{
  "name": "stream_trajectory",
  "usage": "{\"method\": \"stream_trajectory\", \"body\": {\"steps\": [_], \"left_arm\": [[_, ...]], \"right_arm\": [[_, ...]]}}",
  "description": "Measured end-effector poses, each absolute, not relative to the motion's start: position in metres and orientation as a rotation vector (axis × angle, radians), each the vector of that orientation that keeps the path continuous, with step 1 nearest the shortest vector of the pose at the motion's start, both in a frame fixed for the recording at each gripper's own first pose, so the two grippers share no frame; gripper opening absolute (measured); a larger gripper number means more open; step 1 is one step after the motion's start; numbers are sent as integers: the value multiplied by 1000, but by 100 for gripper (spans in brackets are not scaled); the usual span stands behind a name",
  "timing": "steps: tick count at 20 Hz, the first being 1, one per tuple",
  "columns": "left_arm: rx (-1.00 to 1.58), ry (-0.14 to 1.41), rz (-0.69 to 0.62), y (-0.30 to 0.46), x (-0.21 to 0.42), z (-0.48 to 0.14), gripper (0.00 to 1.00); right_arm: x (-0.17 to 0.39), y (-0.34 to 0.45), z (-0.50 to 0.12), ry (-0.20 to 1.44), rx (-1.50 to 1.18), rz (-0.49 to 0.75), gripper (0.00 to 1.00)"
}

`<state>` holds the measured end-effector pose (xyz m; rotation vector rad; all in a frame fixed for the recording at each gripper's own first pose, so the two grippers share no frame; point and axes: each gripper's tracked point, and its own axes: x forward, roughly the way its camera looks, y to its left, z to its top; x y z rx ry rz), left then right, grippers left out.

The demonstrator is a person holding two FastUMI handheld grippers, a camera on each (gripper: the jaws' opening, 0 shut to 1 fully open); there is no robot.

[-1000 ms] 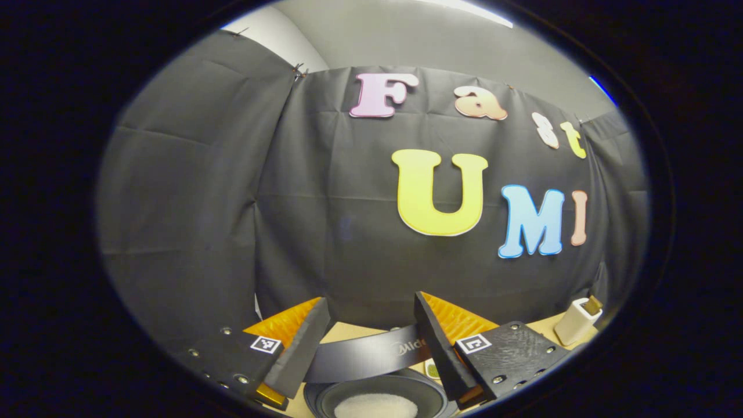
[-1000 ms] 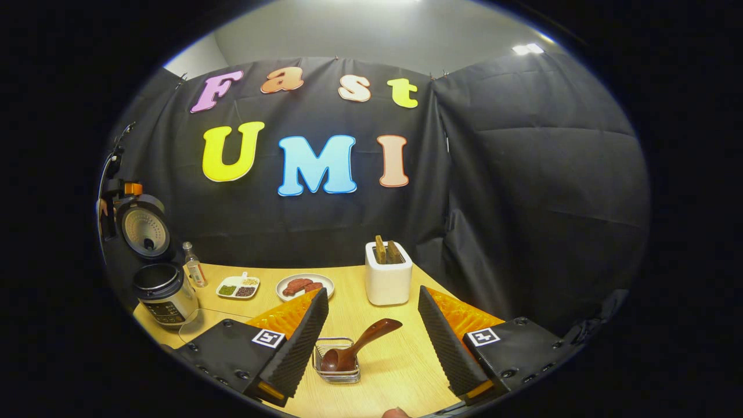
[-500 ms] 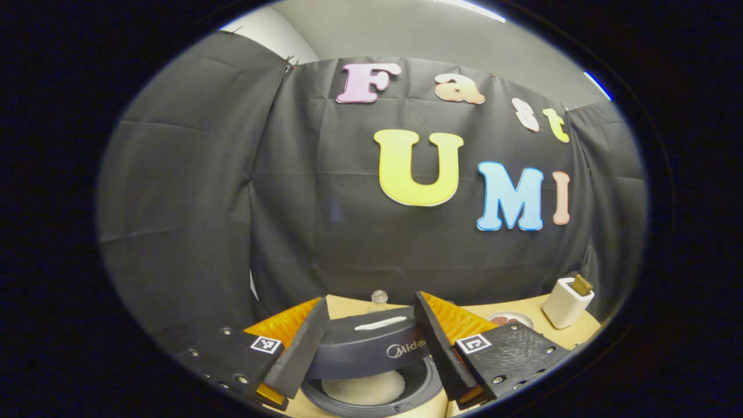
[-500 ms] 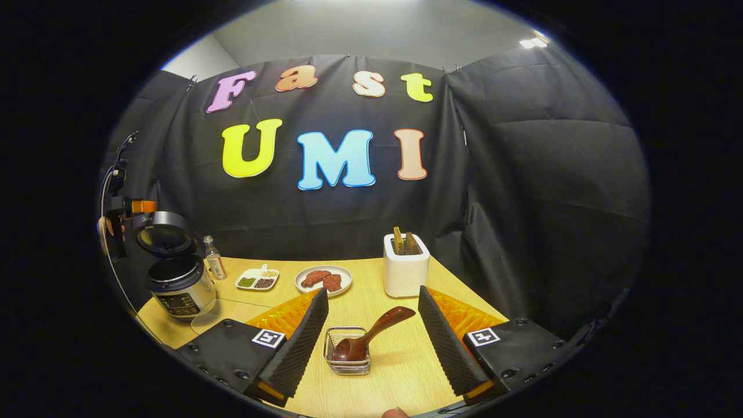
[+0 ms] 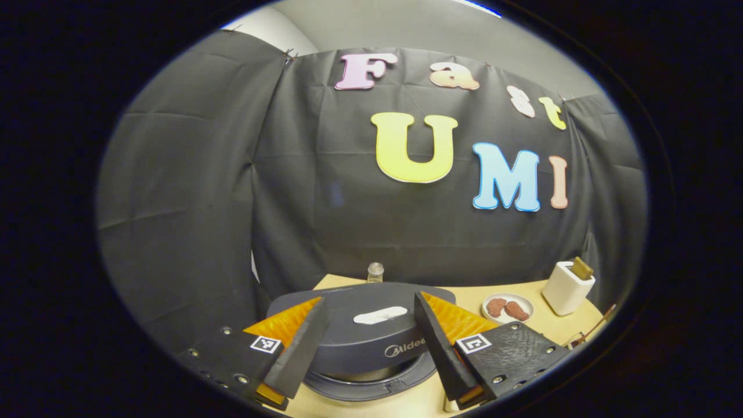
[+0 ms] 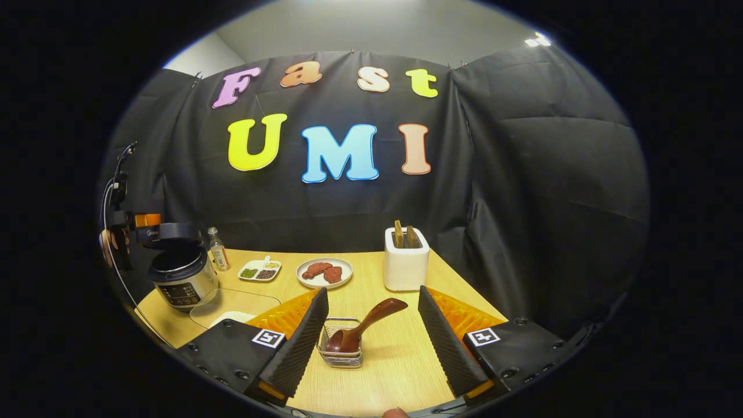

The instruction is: Close the left gripper, press the button to open the rice cooker; take a wooden spoon from the chopstick holder with the right hand, scoop a spoonful of rice and pour it into the rice cooker, then put the wooden spoon back into the chopstick holder.

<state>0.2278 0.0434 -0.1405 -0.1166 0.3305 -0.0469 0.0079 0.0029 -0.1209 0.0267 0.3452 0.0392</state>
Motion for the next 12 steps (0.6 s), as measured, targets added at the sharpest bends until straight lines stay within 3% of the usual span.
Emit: {"method": "stream_trajectory", "body": {"steps": [12], "left_arm": [[-77,396,-43,28,197,-193,92]], "right_arm": [[8,4,-124,358,13,66,98]]}}
